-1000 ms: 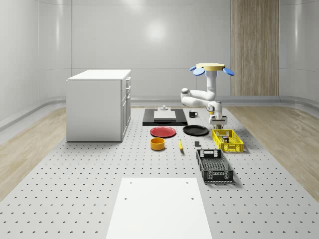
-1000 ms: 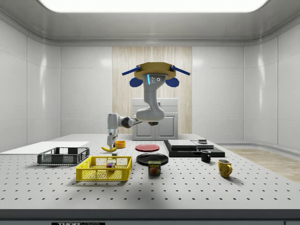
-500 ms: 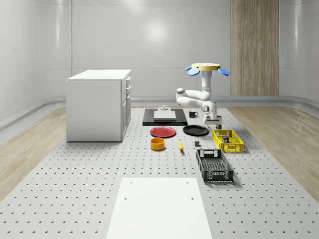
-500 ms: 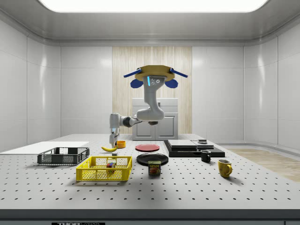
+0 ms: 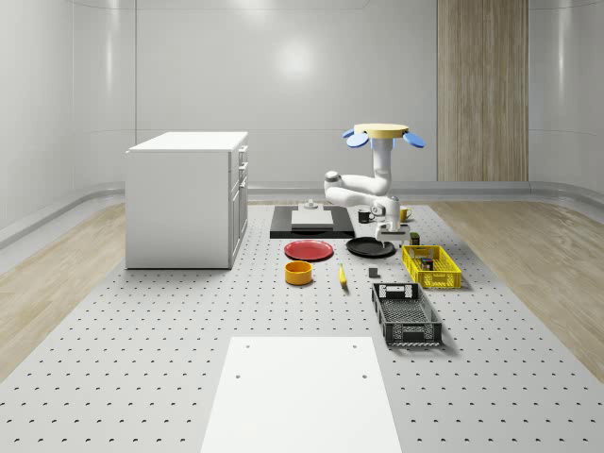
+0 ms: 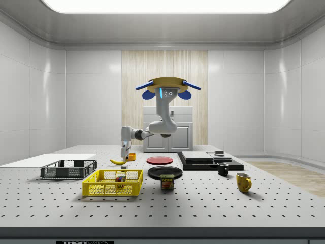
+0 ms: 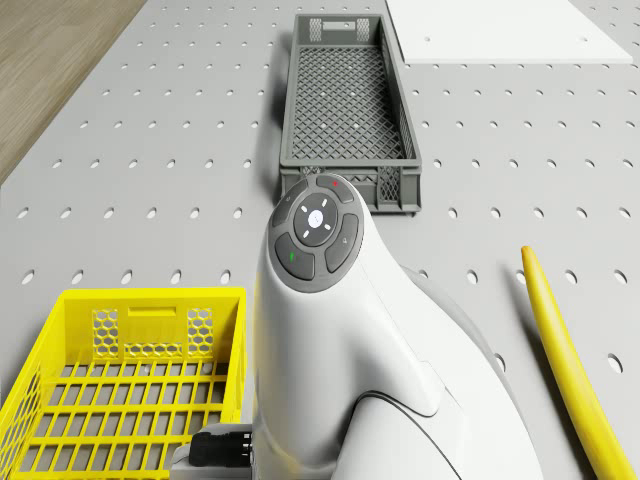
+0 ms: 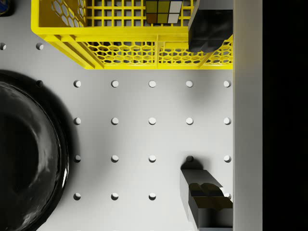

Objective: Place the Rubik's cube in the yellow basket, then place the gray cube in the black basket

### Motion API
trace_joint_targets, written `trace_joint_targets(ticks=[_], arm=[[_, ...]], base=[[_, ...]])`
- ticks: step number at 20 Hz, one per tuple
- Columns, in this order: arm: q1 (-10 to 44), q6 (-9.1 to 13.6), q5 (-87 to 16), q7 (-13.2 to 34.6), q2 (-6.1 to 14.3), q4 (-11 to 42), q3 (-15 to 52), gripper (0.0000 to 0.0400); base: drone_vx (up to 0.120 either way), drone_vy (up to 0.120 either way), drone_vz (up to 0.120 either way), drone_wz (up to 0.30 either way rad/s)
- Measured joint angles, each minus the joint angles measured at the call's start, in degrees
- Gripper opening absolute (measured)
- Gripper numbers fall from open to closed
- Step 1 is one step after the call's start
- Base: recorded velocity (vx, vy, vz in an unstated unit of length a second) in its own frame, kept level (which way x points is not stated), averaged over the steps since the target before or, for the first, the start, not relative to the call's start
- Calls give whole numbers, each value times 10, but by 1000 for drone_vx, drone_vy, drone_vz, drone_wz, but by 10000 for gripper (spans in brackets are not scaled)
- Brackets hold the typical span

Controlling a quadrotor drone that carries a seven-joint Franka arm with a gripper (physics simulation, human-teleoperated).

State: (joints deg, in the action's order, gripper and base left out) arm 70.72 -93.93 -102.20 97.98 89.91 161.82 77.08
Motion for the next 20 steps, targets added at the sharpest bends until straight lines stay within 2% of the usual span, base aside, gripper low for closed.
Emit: trace_joint_targets(ticks=[7,19,20], arm=[[0,0,0,0,0,0,0,400],[0,-1,0,0,1,0,0,400],[0,-1,0,0,1,0,0,400]], base=[[0,-120,-120,0],[0,-120,-3,0],[120,-80,0,0]])
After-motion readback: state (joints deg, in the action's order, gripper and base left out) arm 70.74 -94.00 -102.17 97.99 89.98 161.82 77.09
